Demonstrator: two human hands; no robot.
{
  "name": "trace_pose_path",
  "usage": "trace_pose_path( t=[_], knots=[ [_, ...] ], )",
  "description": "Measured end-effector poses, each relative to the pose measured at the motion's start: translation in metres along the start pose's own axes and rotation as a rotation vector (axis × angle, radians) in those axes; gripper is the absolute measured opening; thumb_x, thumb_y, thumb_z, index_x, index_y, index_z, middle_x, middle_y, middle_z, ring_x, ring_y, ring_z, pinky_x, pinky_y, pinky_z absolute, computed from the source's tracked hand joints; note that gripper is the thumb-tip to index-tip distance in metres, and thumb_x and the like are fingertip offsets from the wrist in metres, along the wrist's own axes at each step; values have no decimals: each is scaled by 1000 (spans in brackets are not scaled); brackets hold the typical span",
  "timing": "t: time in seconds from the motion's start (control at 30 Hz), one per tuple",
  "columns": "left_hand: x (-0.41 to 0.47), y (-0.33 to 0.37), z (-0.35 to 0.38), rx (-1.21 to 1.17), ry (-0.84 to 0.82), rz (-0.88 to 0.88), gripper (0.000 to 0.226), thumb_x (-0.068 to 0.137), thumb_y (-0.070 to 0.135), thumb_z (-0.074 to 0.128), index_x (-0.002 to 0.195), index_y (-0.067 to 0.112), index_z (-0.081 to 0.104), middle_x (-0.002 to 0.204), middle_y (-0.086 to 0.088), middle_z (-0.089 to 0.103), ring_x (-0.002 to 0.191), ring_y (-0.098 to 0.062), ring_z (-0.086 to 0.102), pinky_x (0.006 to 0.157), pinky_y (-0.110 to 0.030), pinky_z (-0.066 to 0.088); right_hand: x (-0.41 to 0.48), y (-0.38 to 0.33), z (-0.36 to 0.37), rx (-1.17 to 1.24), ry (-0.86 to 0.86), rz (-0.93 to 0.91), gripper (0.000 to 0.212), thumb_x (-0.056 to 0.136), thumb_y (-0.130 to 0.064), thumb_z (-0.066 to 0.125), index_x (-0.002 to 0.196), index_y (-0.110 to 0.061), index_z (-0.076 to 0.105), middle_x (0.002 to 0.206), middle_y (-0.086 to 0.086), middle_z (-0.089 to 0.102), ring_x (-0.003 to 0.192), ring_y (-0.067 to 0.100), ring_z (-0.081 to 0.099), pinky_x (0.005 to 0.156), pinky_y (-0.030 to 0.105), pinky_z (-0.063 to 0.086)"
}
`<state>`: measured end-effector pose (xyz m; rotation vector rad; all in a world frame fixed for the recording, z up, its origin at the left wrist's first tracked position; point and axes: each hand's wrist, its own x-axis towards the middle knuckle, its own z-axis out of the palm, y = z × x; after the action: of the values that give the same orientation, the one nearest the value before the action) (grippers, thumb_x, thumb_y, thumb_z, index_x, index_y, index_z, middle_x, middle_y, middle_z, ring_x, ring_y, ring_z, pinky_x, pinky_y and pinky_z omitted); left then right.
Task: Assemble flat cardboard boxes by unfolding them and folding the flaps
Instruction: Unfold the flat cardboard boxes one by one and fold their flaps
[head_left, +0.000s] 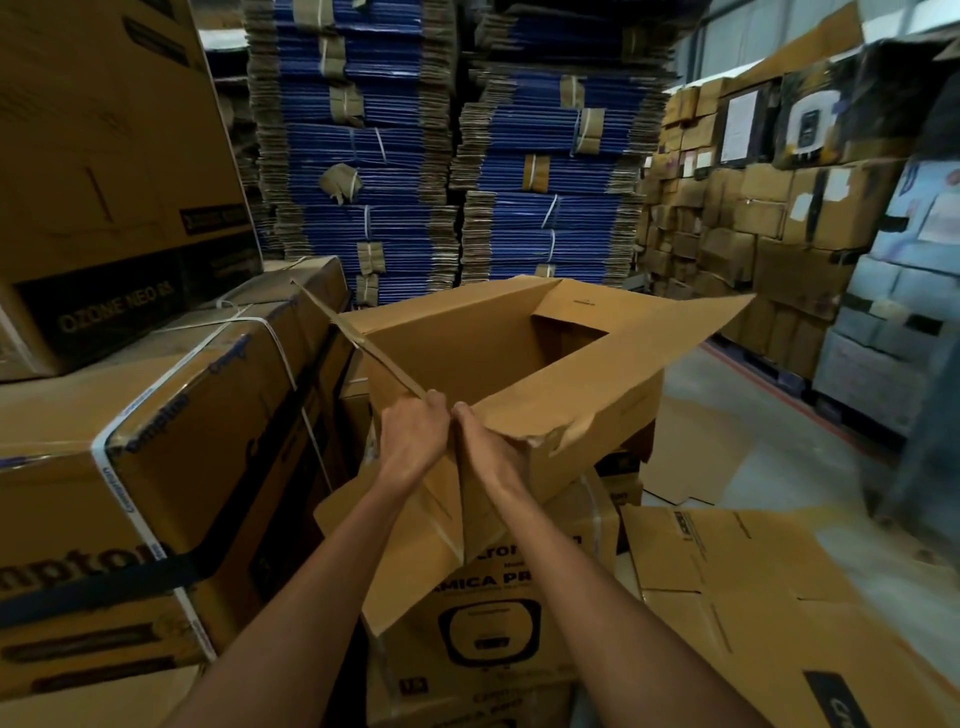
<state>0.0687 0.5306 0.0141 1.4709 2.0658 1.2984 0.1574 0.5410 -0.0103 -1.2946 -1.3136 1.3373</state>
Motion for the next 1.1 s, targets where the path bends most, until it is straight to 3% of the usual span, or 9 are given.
trace_pose_path(
  t=[0.13, 0.23, 0.4, 0.5, 0.63, 0.77, 0.87, 0.97, 1.1],
  knots=[
    [-2, 5, 4, 16, -40, 102, 54, 108, 29, 38, 74, -1, 67, 82, -19, 69, 79, -32, 66, 88, -49, 53, 8, -14, -11, -46, 215, -169, 71, 85, -41, 64, 149, -20, 41, 138, 7, 60, 122, 29, 58, 98, 34, 49],
    [-2, 12, 4, -7, -33, 143, 51, 108, 28, 41, 75, 0, 67, 75, -17, 69, 71, -30, 68, 77, -49, 57, 12, -21, -25, -90, 175, -202, 90, 93, -33, 65, 162, -31, 8, 155, 4, 42, 142, 29, 37, 111, 41, 38],
    [8, 18, -2, 8, -34, 146, 48, 107, 26, 42, 69, 8, 63, 68, -10, 64, 61, -22, 61, 55, -38, 49, 14, -21, -26, -85, 164, -189, 107, 89, -43, 73, 161, -30, -4, 159, 3, 39, 143, 30, 38, 111, 45, 39],
    [17, 6, -6, 16, 3, 68, 50, 107, 27, 41, 64, 9, 60, 68, -11, 63, 61, -22, 58, 57, -36, 49, 7, -16, -36, -154, 106, -191, 98, 87, -41, 76, 160, -29, 12, 149, 1, 49, 138, 29, 45, 111, 46, 41],
    [10, -7, -7, 38, -15, 40, 50, 108, 25, 42, 61, 12, 54, 55, -2, 53, 41, -6, 45, 40, -19, 36, 4, -25, -73, -237, 441, -573, 33, 93, -15, 64, 125, -20, 60, 115, -5, 63, 104, 16, 64, 92, 42, 57],
    [4, -15, -3, 60, -7, 36, 53, 109, 26, 42, 59, 13, 51, 52, 0, 50, 40, -7, 42, 36, -15, 32, 31, -88, -115, -662, 544, -981, 29, 100, -27, 51, 126, -18, 62, 129, 0, 61, 122, 17, 52, 113, 45, 34],
    [2, -18, -2, 62, 6, 24, 53, 110, 27, 41, 60, 13, 52, 53, -1, 50, 44, -11, 44, 42, -20, 34, 57, -124, -135, -1065, 172, -611, 24, 101, -28, 52, 113, -15, 69, 108, 3, 70, 94, 17, 64, 93, 41, 53],
    [-2, -24, -1, 49, 13, 45, 52, 110, 25, 41, 60, 13, 52, 52, 1, 50, 42, -9, 44, 40, -18, 34, 77, -122, -151, -1294, -210, 19, 20, 96, -22, 61, 112, -11, 65, 112, 4, 66, 100, 23, 67, 86, 42, 58],
    [-9, -34, 3, -7, 10, 95, 55, 109, 25, 42, 57, 11, 53, 48, 1, 48, 37, -10, 39, 40, -24, 35, 105, -87, -166, -1449, -21, -98, 26, 99, -29, 59, 116, -10, 66, 103, 3, 63, 97, 23, 62, 81, 37, 50]
  ],
)
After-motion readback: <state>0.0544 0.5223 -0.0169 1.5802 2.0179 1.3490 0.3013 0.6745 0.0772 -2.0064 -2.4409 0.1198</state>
